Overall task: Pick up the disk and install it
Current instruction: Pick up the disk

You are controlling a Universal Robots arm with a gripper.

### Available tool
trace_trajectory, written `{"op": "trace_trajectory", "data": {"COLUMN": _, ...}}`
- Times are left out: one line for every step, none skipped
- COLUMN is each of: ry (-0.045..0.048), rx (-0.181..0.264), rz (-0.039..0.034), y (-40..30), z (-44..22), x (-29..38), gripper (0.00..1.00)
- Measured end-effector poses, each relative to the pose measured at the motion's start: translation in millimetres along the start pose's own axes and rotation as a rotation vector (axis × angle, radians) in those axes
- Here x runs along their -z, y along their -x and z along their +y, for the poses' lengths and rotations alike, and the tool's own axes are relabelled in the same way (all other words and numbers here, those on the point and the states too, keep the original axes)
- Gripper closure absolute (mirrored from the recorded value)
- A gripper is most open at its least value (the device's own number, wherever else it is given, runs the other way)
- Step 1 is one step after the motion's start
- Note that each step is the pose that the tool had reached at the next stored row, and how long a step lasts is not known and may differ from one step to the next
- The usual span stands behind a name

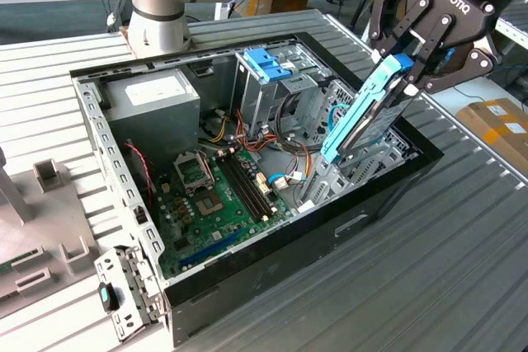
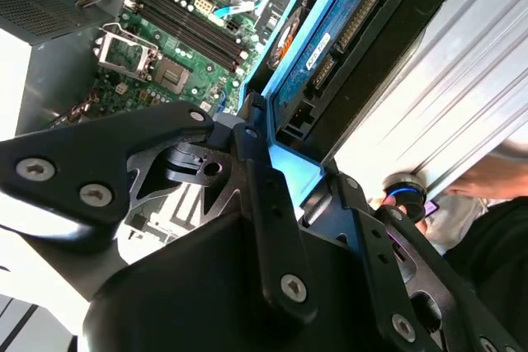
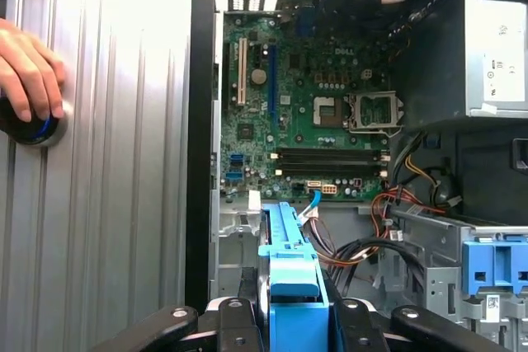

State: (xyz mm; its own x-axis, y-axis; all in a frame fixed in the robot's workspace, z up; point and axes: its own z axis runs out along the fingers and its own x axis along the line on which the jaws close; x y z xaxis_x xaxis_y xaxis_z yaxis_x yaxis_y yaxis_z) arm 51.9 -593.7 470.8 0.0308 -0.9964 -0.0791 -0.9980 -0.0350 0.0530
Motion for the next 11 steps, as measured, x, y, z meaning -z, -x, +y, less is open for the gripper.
{"op": "trace_trajectory", "data": {"ry": 0.0000, "rx": 0.000, "rz": -0.0001, "y": -1.2, "z": -0.7, "x": 0.0, "gripper": 0.63}}
{"op": "trace_trajectory", "data": {"ry": 0.0000, "rx": 0.000, "rz": -0.0001, "y": -2.9, "z": -2.1, "x": -0.1, "gripper": 0.63}}
{"op": "trace_trajectory", "data": {"ry": 0.0000, "rx": 0.000, "rz": -0.0002, "y": -4.4, "z": -3.6, "x": -0.1, "gripper": 0.63}}
{"op": "trace_trajectory", "data": {"ry": 0.0000, "rx": 0.000, "rz": -0.0002, "y": -4.8, "z": -3.9, "x": -0.1, "gripper": 0.63}}
{"op": "trace_trajectory", "data": {"ry": 0.0000, "rx": 0.000, "rz": -0.0002, "y": -4.8, "z": -3.9, "x": -0.1, "gripper": 0.63}}
{"op": "trace_trajectory", "data": {"ry": 0.0000, "rx": 0.000, "rz": -0.0002, "y": -4.9, "z": -4.0, "x": -0.1, "gripper": 0.63}}
{"op": "trace_trajectory", "data": {"ry": 0.0000, "rx": 0.000, "rz": -0.0001, "y": -5.0, "z": -4.2, "x": 0.0, "gripper": 0.63}}
{"op": "trace_trajectory", "data": {"ry": 0.0000, "rx": 0.000, "rz": -0.0002, "y": -5.2, "z": -4.3, "x": 0.0, "gripper": 0.63}}
{"op": "trace_trajectory", "data": {"ry": 0.0000, "rx": 0.000, "rz": -0.0002, "y": -5.2, "z": -4.3, "x": 0.0, "gripper": 0.63}}
{"op": "trace_trajectory", "data": {"ry": 0.0000, "rx": 0.000, "rz": -0.0001, "y": -5.2, "z": -4.4, "x": 0.0, "gripper": 0.63}}
{"op": "trace_trajectory", "data": {"ry": 0.0000, "rx": 0.000, "rz": -0.0002, "y": -5.2, "z": -4.3, "x": 0.0, "gripper": 0.63}}
